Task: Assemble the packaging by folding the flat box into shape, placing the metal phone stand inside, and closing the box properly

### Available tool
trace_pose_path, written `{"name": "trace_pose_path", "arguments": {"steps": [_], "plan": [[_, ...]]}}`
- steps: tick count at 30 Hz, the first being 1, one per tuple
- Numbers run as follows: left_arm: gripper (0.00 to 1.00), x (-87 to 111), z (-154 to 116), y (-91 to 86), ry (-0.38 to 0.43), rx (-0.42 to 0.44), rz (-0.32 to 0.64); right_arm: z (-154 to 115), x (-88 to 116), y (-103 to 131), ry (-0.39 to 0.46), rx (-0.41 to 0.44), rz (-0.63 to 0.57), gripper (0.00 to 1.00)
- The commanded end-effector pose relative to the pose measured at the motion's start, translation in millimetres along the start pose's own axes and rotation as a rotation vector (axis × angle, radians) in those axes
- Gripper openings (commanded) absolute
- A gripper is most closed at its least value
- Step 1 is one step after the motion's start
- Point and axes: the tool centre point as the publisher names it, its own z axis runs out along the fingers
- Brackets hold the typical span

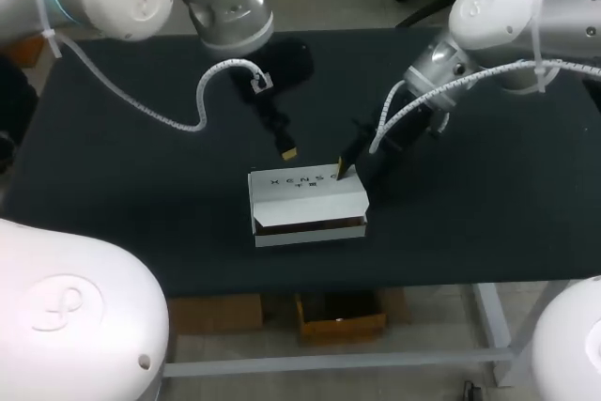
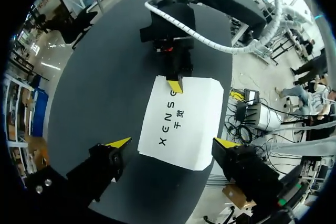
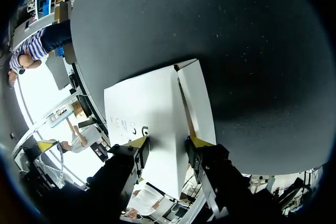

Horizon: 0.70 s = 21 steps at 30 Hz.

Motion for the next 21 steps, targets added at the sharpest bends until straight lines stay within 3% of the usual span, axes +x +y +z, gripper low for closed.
{"name": "trace_pose_path", "arguments": {"steps": [1, 11, 21], "plan": [[1.00, 7.9, 9, 4.1, -0.028, 0.009, 0.030, 0, 0, 1, 0.000, 0.006, -0.001, 0.45], [1.00, 22.1, 24, 8.1, -0.155, -0.021, 0.136, 0, 0, 1, 0.000, 0.006, -0.001, 0.44], [1.00, 32.8, 39, 14.5, -0.183, -0.016, 0.214, 0, 0, 1, 0.000, 0.006, -0.001, 0.44]]}}
